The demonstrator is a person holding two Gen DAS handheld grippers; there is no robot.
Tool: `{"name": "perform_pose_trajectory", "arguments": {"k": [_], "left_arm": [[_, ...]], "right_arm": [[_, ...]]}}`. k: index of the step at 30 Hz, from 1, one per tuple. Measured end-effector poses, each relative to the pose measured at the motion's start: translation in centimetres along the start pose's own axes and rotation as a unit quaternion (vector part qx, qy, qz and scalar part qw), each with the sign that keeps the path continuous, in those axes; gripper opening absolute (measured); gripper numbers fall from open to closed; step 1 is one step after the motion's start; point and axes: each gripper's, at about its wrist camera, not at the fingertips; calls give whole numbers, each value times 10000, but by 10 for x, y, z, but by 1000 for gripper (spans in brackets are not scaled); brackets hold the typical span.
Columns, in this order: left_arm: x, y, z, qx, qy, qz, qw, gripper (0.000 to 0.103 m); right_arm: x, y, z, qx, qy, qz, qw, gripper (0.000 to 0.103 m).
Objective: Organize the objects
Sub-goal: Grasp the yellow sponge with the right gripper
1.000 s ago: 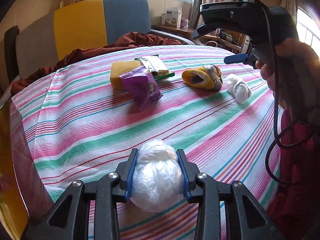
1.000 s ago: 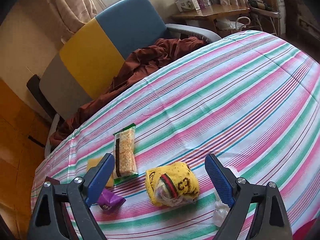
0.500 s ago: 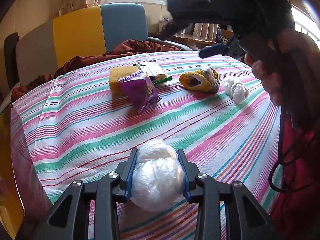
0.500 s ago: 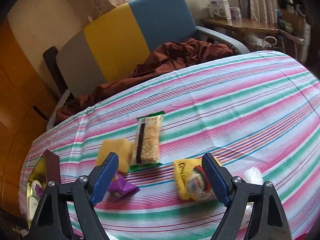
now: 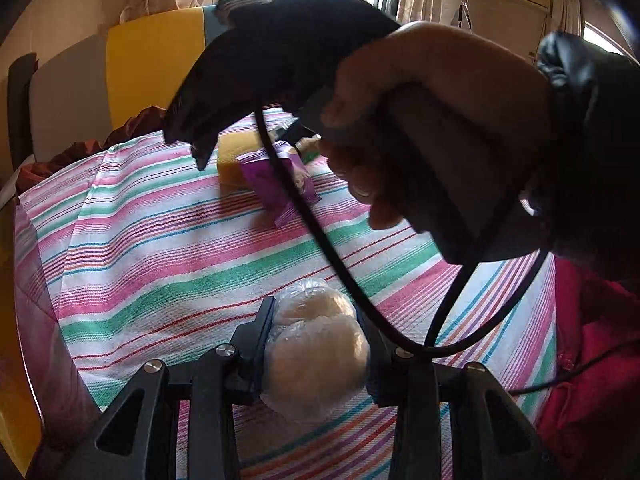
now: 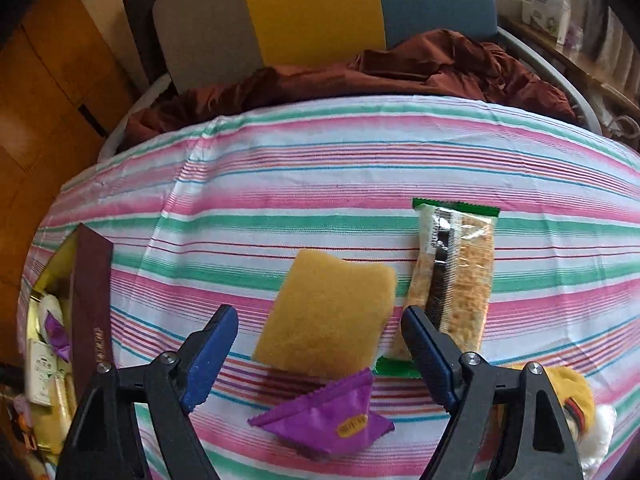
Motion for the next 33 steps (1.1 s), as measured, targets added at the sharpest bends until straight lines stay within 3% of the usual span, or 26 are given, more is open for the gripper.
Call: {"name": "perform_pose_trajectory", "arguments": {"k": [1,3,9,13,17,25,33], "left_arm": [[0,1,0,-13,-2,12,10000,37],[0,3,0,-61,-11,55,10000,37],[0,4,1,-66,-13,59,10000,37],[0,5,2,-48,-11,45,10000,37],[-1,5,3,-6,-13,15,10000,37],[2,0,-1,99,0,-70,9999,38],[2,-2,1,186,17,-144,9997,38]], "right_arm": [[1,3,-2,-212,6,114,9997,61],[4,1,3,-221,-72,129,9996,55],[10,5,60,307,-920,222,9950,55],[2,5,87,354,-1080,366,9928,55],[-20,-15,98,181,-909,276,9953,55],[-82,-54,72,-59,1,71,10000,55],[-92,-54,53,-190,223,266,9992,55]]}}
Point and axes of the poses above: each gripper's, at about its wrist camera, not at the fingertips, and z roughly against the way its jaws point, y to its left, x to its top, and after that the axes turned 6 degrees about -z, right-handed
